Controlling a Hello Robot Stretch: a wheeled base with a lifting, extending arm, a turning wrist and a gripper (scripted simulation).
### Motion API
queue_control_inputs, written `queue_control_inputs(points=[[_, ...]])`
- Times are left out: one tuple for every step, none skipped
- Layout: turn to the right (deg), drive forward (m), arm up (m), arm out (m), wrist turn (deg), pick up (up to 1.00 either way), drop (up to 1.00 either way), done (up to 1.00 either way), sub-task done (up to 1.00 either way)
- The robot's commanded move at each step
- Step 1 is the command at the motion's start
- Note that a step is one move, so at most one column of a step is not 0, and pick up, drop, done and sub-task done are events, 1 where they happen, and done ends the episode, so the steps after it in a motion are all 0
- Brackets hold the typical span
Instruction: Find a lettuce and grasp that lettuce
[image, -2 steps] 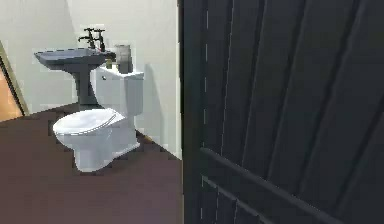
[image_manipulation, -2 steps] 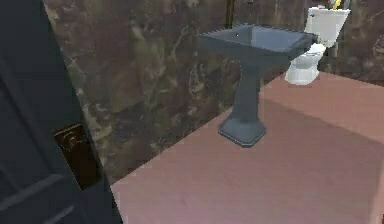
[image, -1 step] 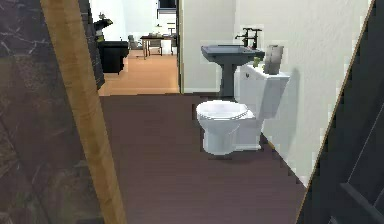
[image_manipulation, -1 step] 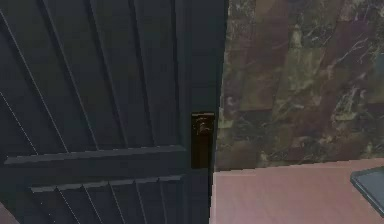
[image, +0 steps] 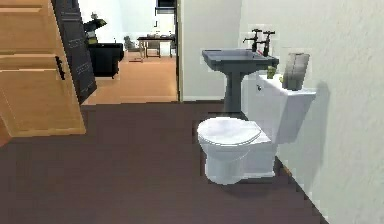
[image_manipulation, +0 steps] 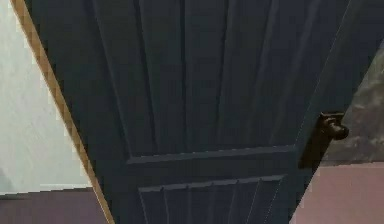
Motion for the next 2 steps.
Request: queue_control_inputs(points=[[-3.0,0.00,0.00,0.00,0.0,0.00,0.00,0.00,0.00],[0.0,0.75,0.00,0.00,0.0,0.00,0.00,0.00,0.00]])
